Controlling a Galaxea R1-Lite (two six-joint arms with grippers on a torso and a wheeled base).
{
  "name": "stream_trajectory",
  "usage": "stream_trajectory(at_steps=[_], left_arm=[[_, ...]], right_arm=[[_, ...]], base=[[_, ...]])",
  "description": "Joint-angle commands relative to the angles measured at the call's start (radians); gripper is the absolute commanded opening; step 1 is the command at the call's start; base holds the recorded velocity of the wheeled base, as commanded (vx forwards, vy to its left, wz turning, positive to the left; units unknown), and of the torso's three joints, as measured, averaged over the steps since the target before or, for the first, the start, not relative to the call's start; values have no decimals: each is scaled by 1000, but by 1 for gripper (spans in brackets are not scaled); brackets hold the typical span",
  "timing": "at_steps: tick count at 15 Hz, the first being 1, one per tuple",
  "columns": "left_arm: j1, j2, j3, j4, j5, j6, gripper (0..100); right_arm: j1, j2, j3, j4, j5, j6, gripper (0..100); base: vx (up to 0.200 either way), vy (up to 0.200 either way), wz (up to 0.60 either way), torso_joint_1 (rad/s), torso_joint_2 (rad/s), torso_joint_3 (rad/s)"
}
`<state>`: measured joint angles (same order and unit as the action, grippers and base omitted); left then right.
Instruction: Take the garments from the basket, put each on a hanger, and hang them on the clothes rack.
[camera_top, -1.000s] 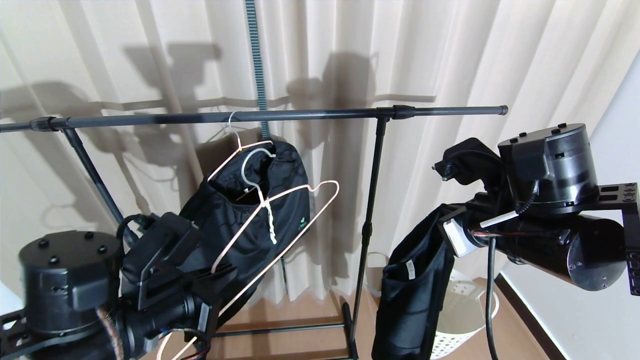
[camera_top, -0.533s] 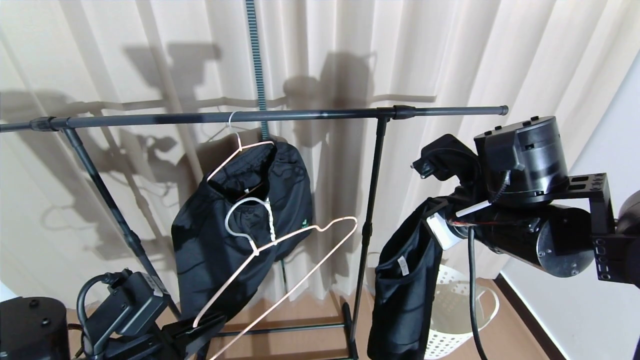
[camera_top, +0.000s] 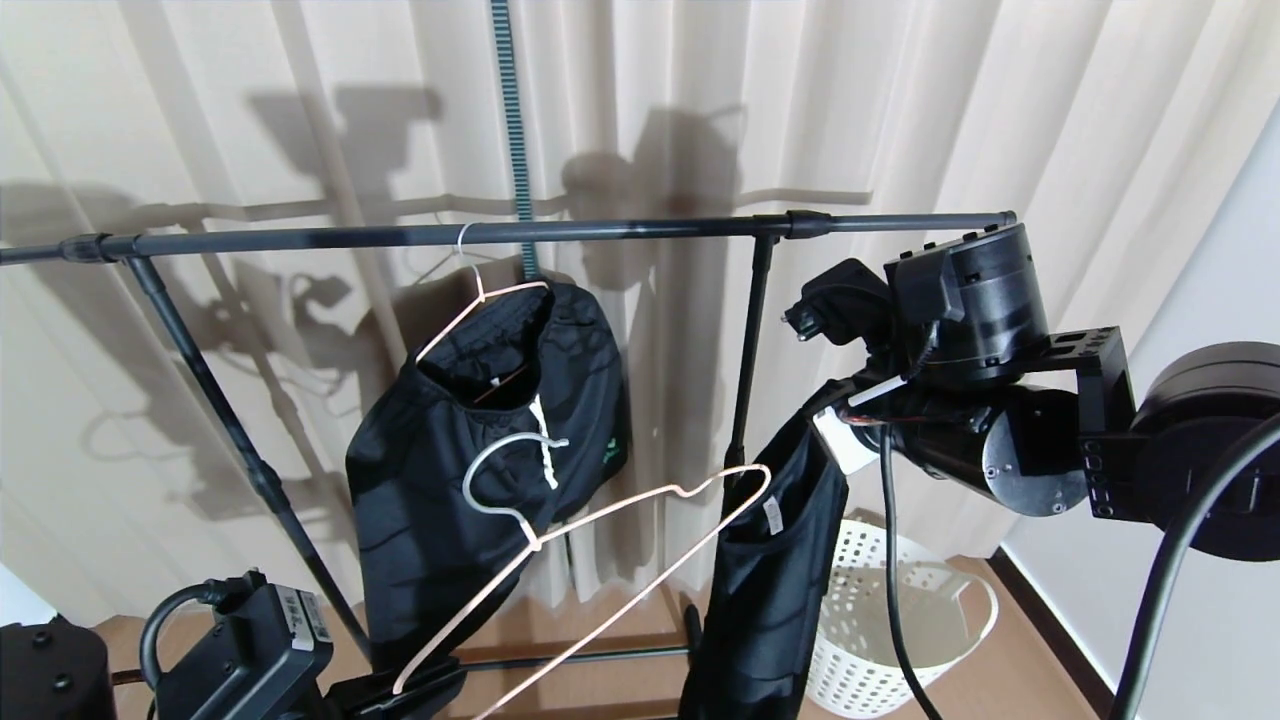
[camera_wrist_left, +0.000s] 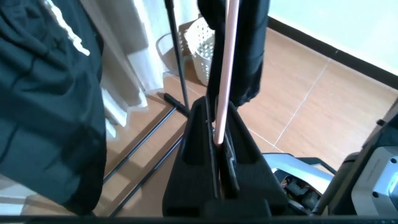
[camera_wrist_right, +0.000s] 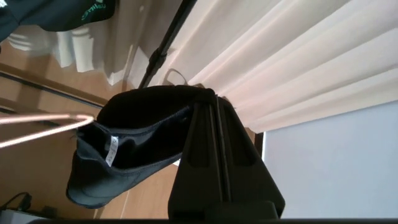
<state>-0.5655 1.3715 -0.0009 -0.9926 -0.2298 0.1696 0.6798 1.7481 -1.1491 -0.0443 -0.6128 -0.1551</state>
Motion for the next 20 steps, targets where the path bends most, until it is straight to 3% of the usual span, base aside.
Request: stream_trajectory(at_steps=[1,20], left_arm=[[-16,8,1,0,0,-1,0],[-39,173,-203,0,6,-4,0]], right_arm=[[3,16,-6,0,-1,0,0],[110,13,5,9,-19,60,0]], base=[[0,0,0,0,0,0],[0,0,0,0,0,0]])
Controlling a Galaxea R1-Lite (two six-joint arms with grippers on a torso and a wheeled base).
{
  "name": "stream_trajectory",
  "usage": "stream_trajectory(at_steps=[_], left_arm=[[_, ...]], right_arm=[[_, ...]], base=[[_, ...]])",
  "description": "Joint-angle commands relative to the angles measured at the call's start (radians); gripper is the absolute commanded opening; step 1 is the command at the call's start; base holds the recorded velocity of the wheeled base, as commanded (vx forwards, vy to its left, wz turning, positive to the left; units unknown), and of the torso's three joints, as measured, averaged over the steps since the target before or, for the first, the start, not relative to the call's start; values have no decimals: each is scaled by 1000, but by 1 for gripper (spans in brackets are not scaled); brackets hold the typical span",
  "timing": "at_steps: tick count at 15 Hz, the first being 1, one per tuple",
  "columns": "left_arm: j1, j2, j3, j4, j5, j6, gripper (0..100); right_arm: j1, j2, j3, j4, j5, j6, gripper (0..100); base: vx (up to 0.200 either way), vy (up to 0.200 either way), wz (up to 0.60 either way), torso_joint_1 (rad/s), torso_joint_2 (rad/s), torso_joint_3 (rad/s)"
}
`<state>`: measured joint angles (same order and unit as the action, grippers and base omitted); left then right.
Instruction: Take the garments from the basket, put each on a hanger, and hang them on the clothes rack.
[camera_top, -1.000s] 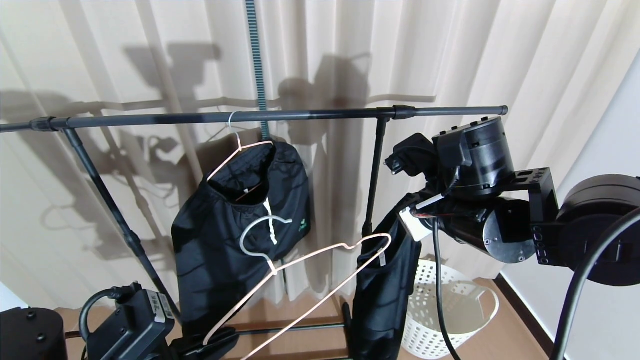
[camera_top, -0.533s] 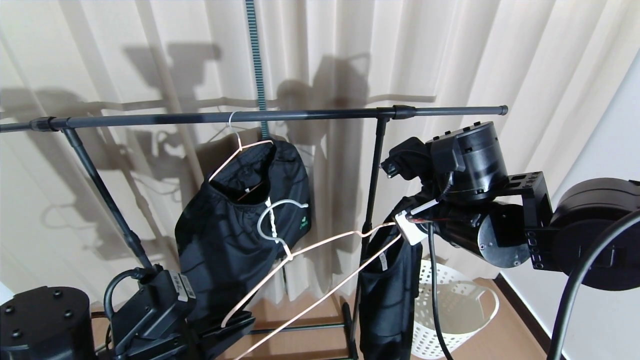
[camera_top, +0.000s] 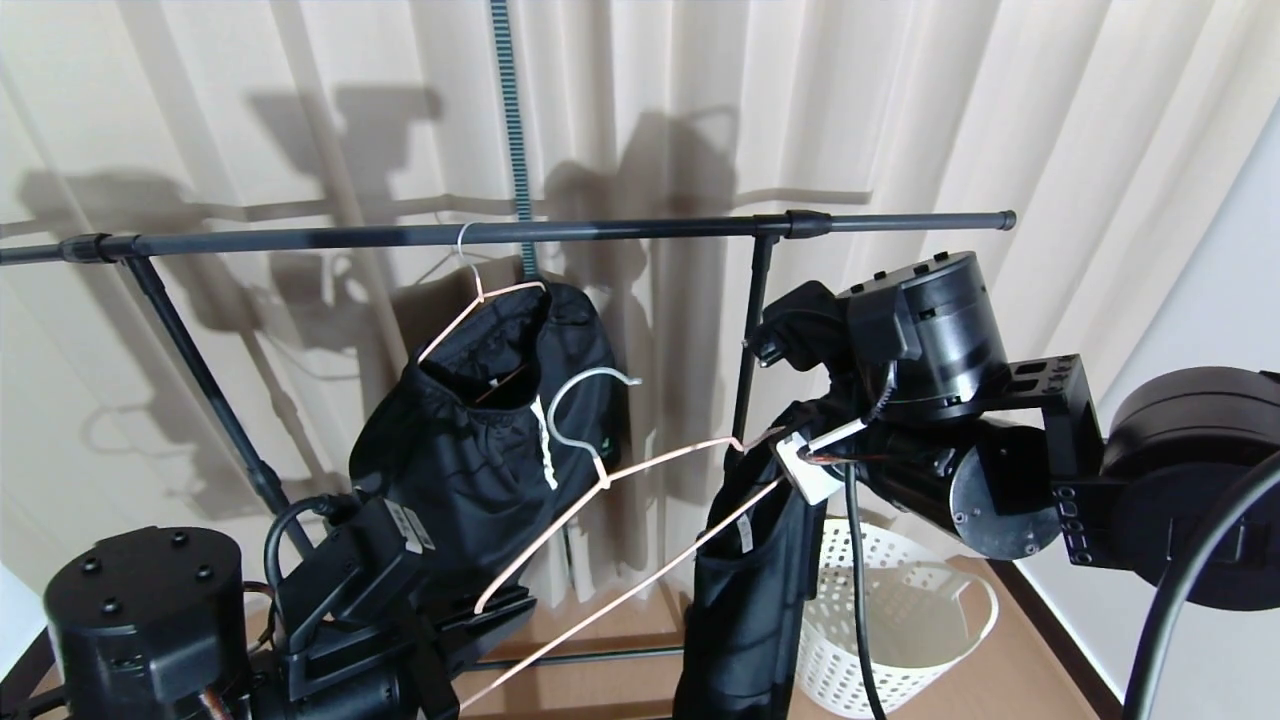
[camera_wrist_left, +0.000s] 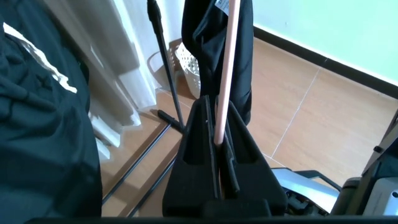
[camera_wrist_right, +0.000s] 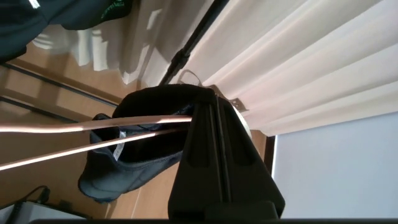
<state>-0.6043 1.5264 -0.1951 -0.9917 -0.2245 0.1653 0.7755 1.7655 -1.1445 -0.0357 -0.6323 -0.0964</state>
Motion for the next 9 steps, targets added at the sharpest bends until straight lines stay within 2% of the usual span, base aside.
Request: stream_trajectory(at_steps=[1,6,9], left_arm=[[0,21,-17,-1,1,-1,0],[12,41,-33,-1,2,-3,0],[37,41,-24,-1,14,2,0]], right_arm=[[34,-5,0,0,0,7,0],[134,-26,11,2,0,32,0],[145,-31,20,-3,-24,61,0]], base=[[0,0,0,0,0,0],[0,0,0,0,0,0],[0,0,0,0,0,0]])
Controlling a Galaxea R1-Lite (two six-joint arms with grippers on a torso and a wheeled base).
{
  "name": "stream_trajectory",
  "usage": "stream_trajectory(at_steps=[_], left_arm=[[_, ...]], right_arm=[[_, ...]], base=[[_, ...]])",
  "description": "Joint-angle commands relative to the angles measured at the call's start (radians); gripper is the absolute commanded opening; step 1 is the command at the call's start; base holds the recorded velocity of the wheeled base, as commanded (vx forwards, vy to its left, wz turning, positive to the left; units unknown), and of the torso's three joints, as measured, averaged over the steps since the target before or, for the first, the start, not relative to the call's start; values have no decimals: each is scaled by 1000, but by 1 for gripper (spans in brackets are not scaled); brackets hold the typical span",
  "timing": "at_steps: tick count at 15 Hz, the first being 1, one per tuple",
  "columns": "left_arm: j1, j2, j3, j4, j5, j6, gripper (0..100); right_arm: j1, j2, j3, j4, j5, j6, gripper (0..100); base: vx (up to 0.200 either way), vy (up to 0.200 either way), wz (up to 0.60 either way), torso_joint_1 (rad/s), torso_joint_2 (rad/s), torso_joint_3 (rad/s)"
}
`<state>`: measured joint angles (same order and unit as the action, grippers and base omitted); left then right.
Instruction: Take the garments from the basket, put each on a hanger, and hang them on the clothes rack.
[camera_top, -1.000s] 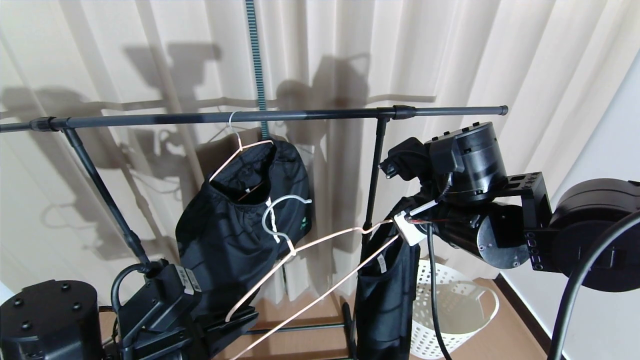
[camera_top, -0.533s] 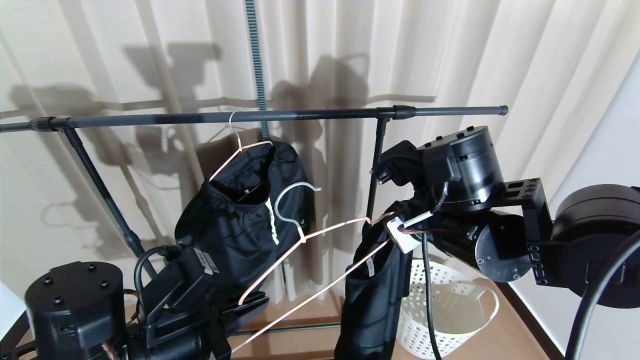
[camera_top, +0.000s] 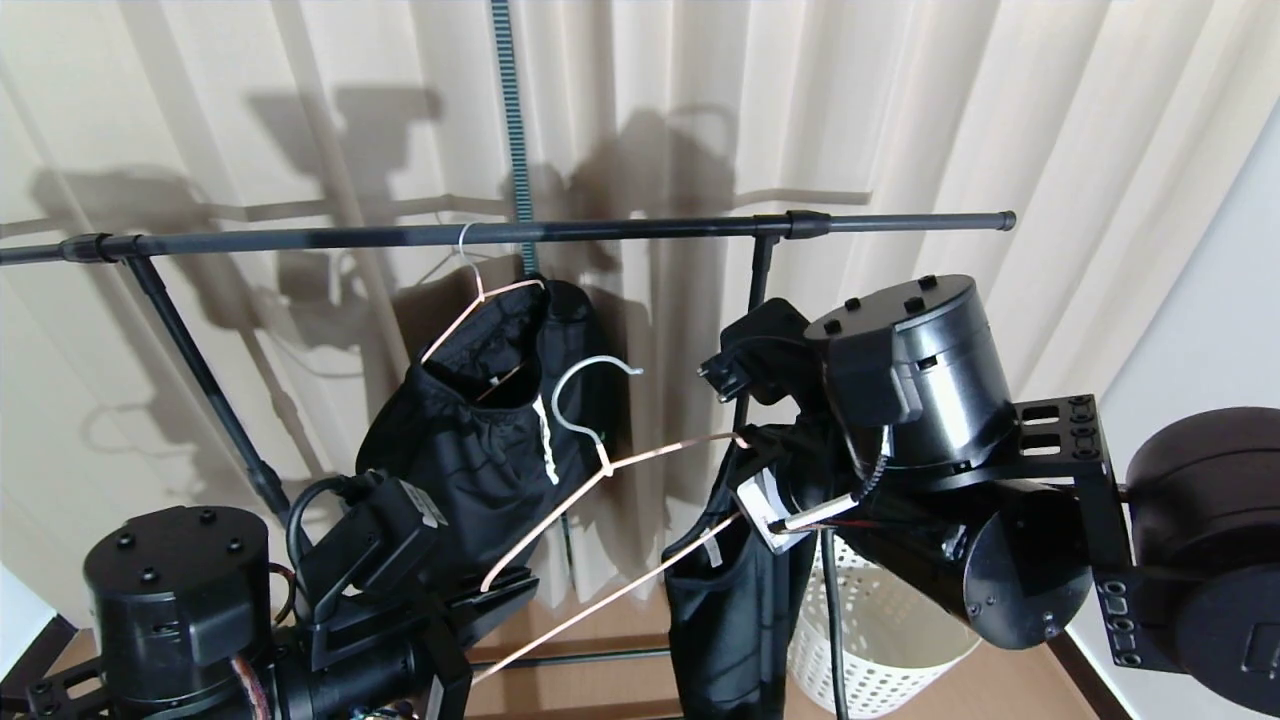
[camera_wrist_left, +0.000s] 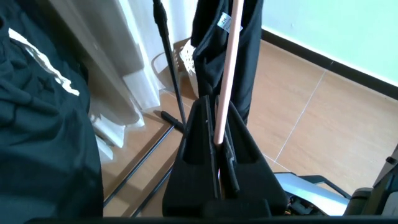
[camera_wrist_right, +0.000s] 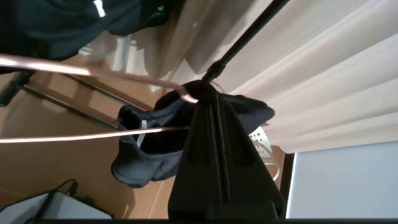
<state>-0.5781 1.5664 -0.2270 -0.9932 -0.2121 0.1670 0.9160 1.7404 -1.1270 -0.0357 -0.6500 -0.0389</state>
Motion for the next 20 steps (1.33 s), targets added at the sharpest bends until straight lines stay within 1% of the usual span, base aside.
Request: stream_trajectory(at_steps=[1,2,3,4,5,8,11,12,13,16,20], left_arm=[[27,-3,29,1,11,3,0],[35,-14,41,1,17,3,0],[61,-43,69,1,19,8,0],[83,-58,81,1,19,26,0],[103,-66,86,1,19,43,0],[133,-69,74,1,19,49,0],[132,-60,46,1,19,49,0],[126,-48,28,2,19,48,0],[122,-45,25,2,19,48,0],[58,-45,37,2,16,51,0],[40,-43,44,2,13,60,0]], right_arm=[[-22,-2,0,-7,-8,11,0],[-43,-1,-2,-10,-8,11,0],[-72,1,-13,-13,-8,17,0],[-86,1,-20,-13,-8,19,0],[-92,2,-30,-13,-8,21,0],[-92,5,-42,-13,-8,22,0],[-77,8,-43,-13,-8,22,0],[-45,13,-45,-13,-8,22,0],[-40,22,-48,-13,-8,24,0],[-39,71,-114,-12,-10,22,0],[-35,82,-157,-10,-11,19,0]], base=[[0,0,0,0,0,0],[0,0,0,0,0,0],[0,0,0,0,0,0],[0,0,0,0,0,0],[0,0,0,0,0,0],[0,0,0,0,0,0],[0,0,0,0,0,0],[0,0,0,0,0,0],[0,0,0,0,0,0],[0,0,0,0,0,0],[0,0,0,0,0,0]])
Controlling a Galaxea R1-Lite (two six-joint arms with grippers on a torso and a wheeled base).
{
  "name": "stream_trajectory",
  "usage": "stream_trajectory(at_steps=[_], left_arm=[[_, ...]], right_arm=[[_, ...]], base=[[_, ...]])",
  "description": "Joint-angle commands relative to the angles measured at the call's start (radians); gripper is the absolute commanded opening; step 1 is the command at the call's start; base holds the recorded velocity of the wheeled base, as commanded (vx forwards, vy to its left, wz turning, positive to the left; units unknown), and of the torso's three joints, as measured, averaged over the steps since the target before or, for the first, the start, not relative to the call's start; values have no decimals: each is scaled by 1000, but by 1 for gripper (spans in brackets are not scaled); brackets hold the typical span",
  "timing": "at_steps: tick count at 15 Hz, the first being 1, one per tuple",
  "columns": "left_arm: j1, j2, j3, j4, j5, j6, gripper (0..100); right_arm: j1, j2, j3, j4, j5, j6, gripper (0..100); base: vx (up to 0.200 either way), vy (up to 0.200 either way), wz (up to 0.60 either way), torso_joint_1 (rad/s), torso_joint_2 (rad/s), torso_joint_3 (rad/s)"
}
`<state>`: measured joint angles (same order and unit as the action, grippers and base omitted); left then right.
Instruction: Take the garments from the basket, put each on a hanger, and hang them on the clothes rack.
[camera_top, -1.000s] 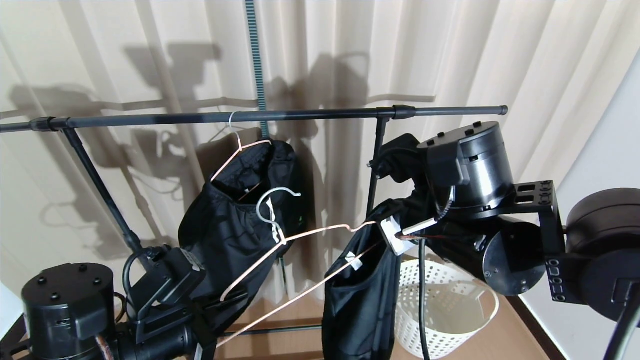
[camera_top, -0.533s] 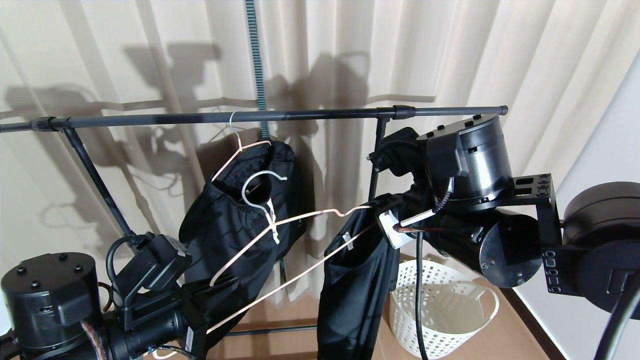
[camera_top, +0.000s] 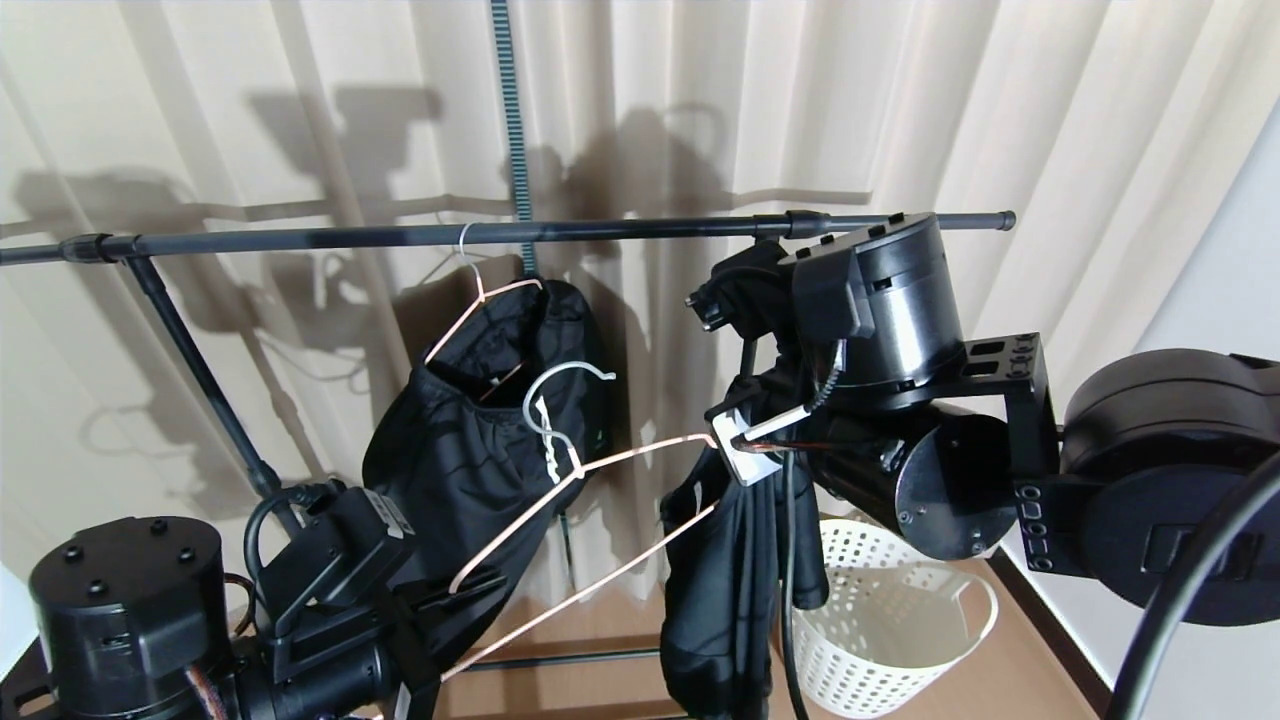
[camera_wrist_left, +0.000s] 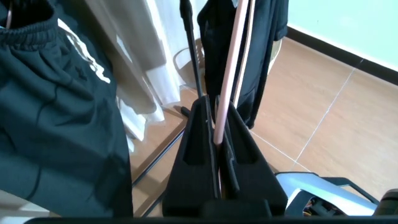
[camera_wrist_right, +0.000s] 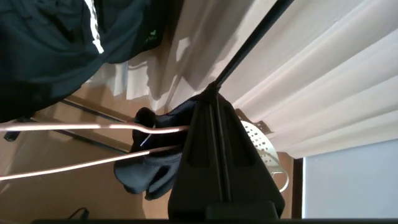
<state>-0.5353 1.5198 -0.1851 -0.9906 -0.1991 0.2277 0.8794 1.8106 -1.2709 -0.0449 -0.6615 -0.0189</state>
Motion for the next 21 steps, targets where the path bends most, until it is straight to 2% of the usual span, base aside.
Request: stream_trajectory(at_steps=[1,6,12,16,21], left_arm=[[-9,3,4,0,0,4,0],[-14,2,9,0,-2,4,0],[-28,36,-19,-2,-2,-1,0],[-25,46,-31,-2,0,-7,0],[-23,40,-36,-2,1,-21,0]], right_arm=[[0,10,-19,0,-1,-4,0],[-14,-7,-31,5,0,-22,0],[92,-4,-28,2,2,-10,0],[187,-8,-18,3,2,27,0],[250,-19,2,5,6,89,0]], base=[[0,0,0,0,0,0],[0,0,0,0,0,0],[0,0,0,0,0,0],[0,0,0,0,0,0],[0,0,0,0,0,0]])
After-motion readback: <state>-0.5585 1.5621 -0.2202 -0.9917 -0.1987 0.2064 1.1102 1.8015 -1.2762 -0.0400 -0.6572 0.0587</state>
